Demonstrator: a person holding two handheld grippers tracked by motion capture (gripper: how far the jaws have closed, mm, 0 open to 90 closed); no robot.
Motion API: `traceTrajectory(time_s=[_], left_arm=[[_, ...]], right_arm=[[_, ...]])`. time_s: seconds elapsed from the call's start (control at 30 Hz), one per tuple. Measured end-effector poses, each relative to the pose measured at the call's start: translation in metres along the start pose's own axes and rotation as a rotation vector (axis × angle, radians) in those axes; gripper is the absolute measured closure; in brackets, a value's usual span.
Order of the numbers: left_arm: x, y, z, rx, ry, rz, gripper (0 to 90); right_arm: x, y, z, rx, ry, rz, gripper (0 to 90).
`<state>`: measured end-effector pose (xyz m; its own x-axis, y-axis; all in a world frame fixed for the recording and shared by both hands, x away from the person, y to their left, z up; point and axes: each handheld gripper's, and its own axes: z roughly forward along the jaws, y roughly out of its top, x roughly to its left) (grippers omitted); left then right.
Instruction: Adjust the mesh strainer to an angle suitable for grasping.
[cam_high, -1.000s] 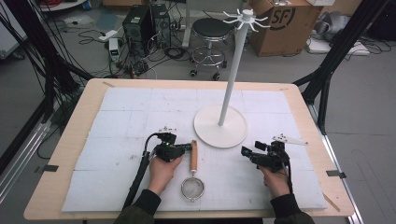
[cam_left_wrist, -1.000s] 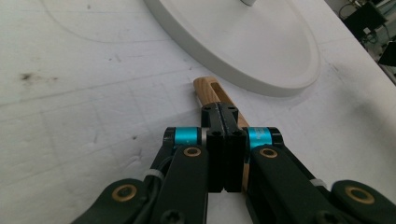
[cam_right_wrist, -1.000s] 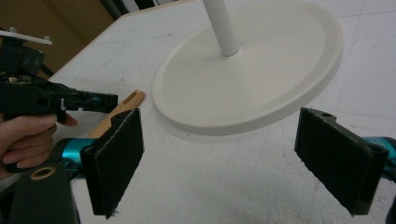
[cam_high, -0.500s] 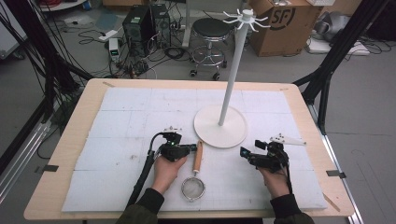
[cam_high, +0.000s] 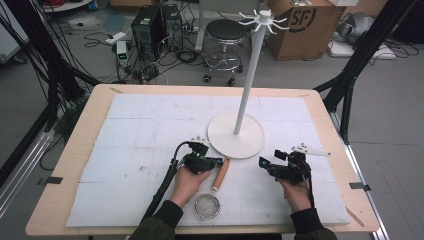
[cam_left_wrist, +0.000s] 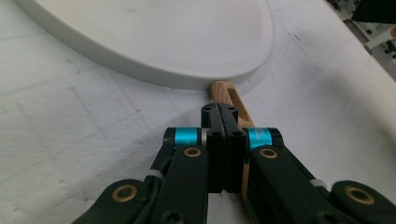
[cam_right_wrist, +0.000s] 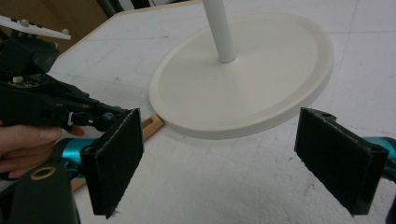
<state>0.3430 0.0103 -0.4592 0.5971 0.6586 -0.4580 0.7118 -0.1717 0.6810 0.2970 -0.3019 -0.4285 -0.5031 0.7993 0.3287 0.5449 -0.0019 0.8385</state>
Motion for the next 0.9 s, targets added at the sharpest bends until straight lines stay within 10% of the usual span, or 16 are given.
traceTrajectory(time_s=[0.9], left_arm=[[-0.0080, -0.0017, -0.0006, 0.030, -0.050, 0.076, 89.9]], right_arm=[[-0.0003, -0.0006, -0.0018, -0.004, 0.001, 0.008, 14.6]])
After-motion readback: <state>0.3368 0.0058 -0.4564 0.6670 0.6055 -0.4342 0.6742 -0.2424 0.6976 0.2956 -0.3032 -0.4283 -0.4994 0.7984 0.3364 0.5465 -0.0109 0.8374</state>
